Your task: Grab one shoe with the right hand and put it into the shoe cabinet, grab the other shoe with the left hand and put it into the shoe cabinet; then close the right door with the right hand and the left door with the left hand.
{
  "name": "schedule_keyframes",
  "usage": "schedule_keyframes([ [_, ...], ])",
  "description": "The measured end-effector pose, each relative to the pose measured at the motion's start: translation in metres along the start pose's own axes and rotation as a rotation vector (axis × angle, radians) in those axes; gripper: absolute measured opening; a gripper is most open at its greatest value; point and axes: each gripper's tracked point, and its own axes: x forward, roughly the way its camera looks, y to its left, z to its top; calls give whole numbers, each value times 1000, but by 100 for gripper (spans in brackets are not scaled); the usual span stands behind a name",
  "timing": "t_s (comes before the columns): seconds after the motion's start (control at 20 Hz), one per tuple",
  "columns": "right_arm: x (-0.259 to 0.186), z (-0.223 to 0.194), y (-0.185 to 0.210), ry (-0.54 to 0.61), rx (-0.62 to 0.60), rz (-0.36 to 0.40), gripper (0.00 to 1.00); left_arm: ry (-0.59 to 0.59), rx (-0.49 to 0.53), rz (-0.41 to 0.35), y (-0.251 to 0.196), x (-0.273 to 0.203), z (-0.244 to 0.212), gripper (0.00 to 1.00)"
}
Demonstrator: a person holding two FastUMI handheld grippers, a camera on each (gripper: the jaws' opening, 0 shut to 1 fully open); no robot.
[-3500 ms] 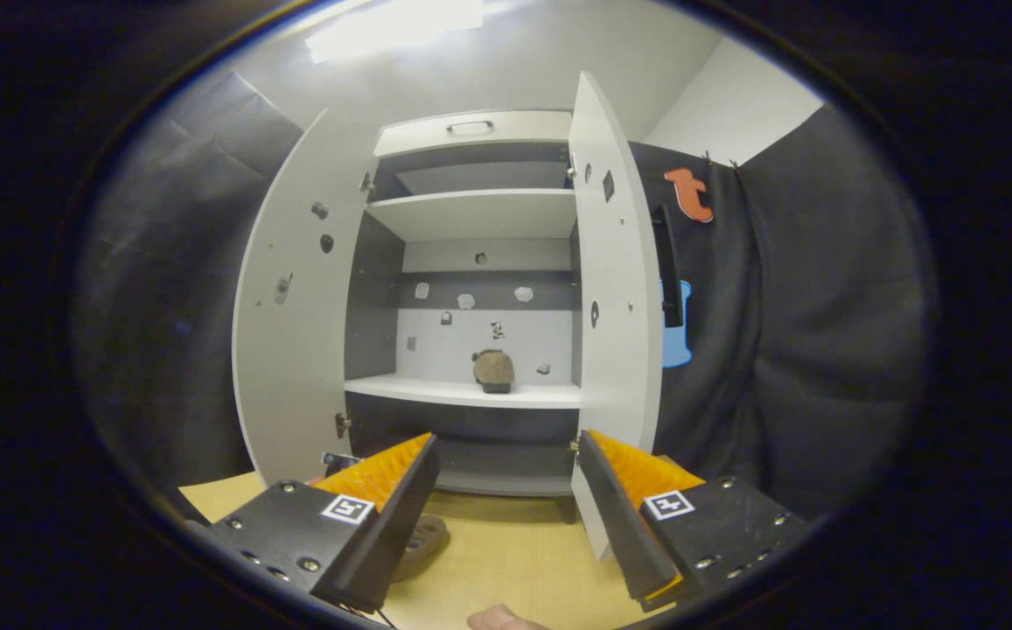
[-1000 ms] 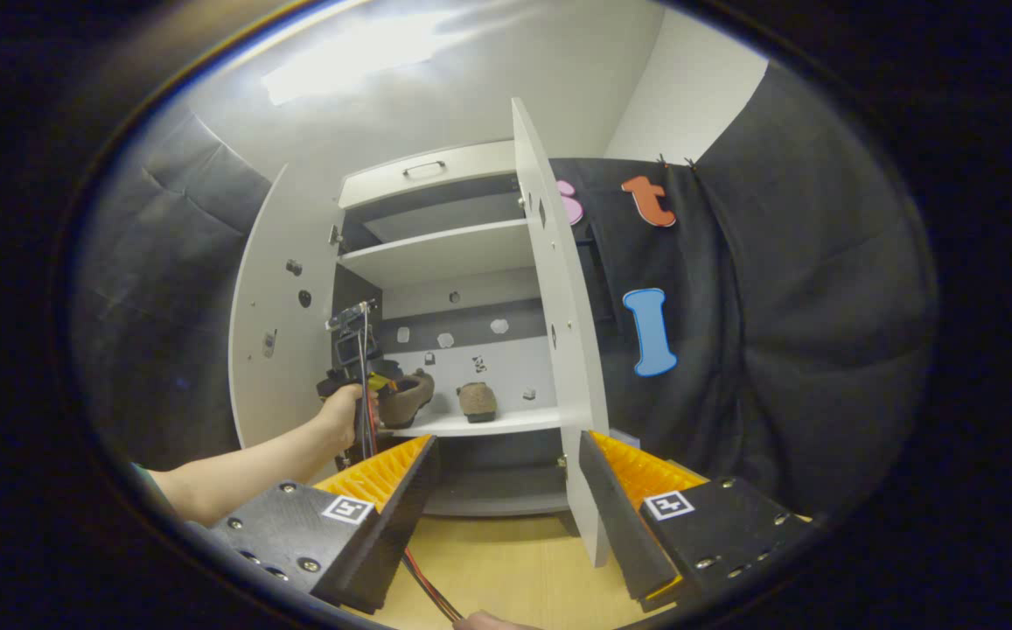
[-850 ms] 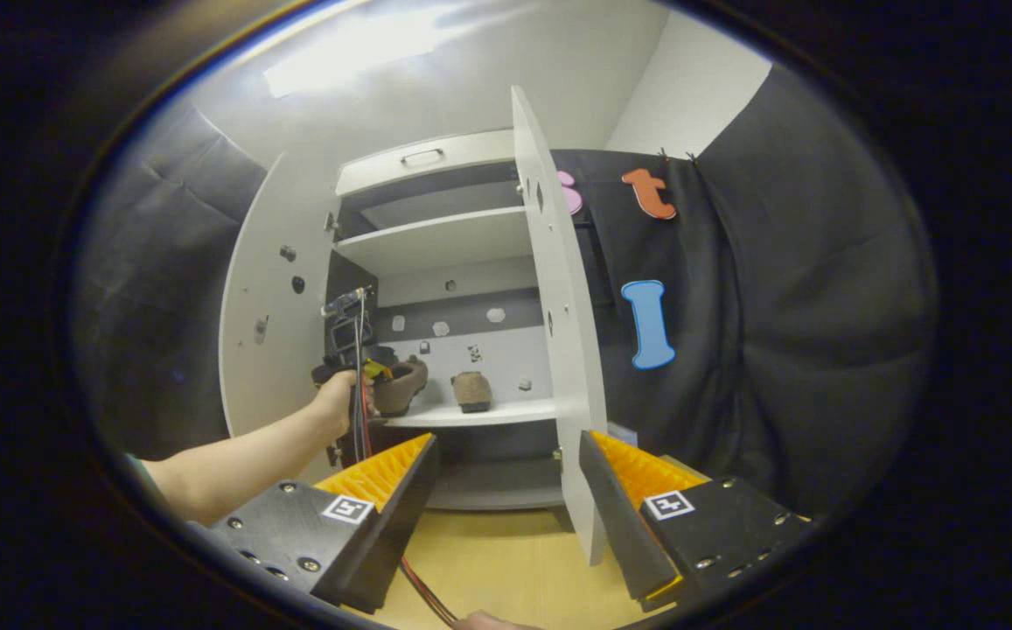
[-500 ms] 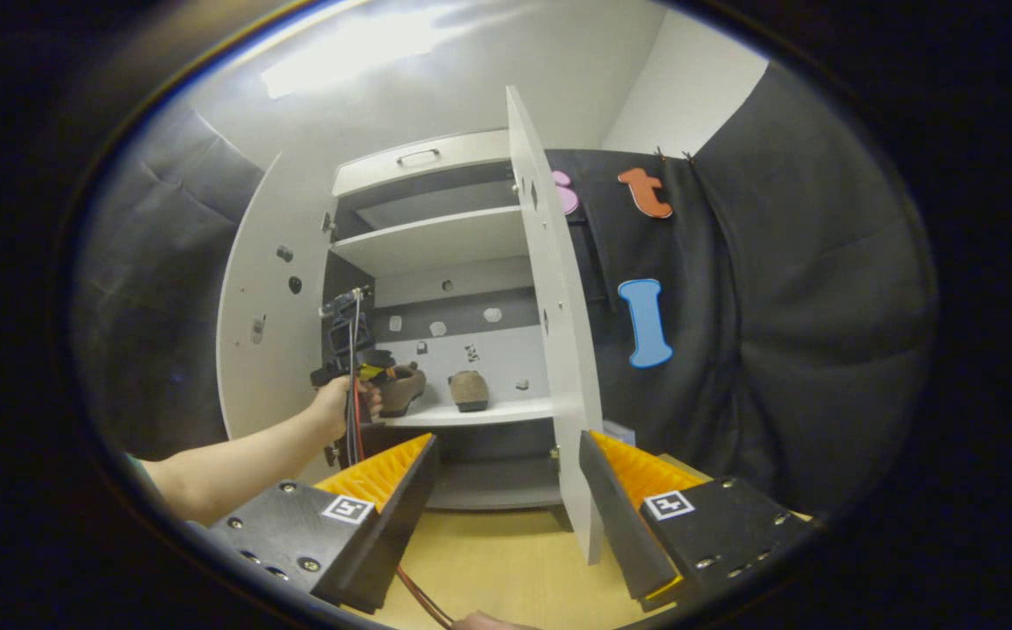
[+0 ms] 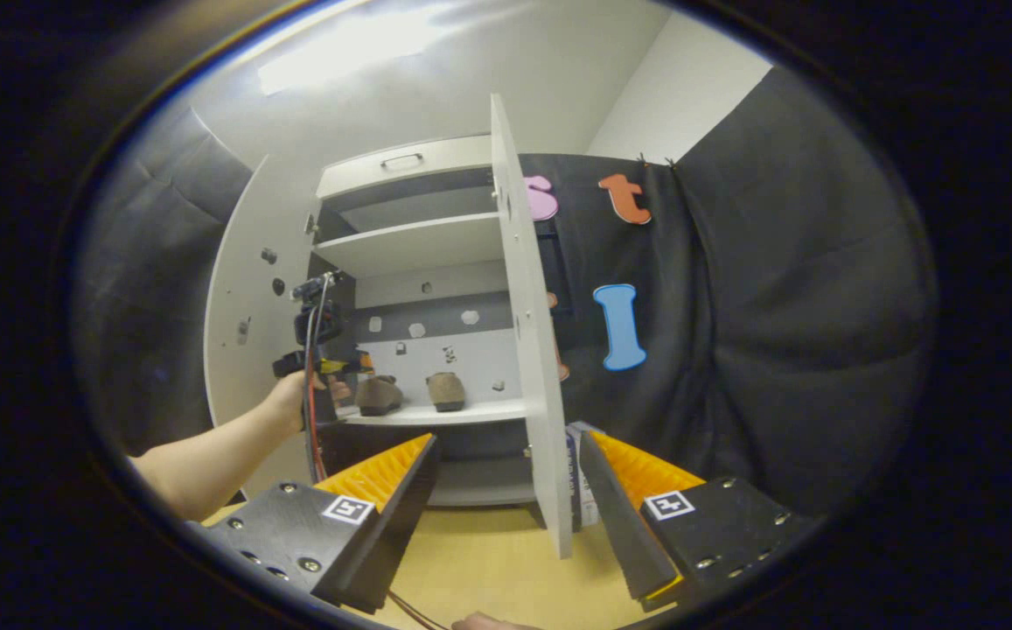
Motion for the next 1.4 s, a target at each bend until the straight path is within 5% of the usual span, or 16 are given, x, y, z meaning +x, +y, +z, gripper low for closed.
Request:
schedule_keyframes([
  [0.05,-3,4,-6,-5,9,-13,94,-5,21,-16,-7,-15,3,85],
  [0.1,-6,9,-11,-9,15,-22,94,-4,30,-37,-17,-33,4,99],
  [0.6,-4,55,-84,21,-37,-35,96,-42,97,-176,-30,-222,23,96],
  [1.0,53,85,-146,98,-140,-64,96,-3,108,-165,12,-317,-6,97],
  [1.25,99,114,-173,114,-133,-25,96,-23,75,-191,23,-367,-23,97],
  [1.4,129,116,-167,156,-180,88,96,-32,98,-233,23,-392,-33,96],
])
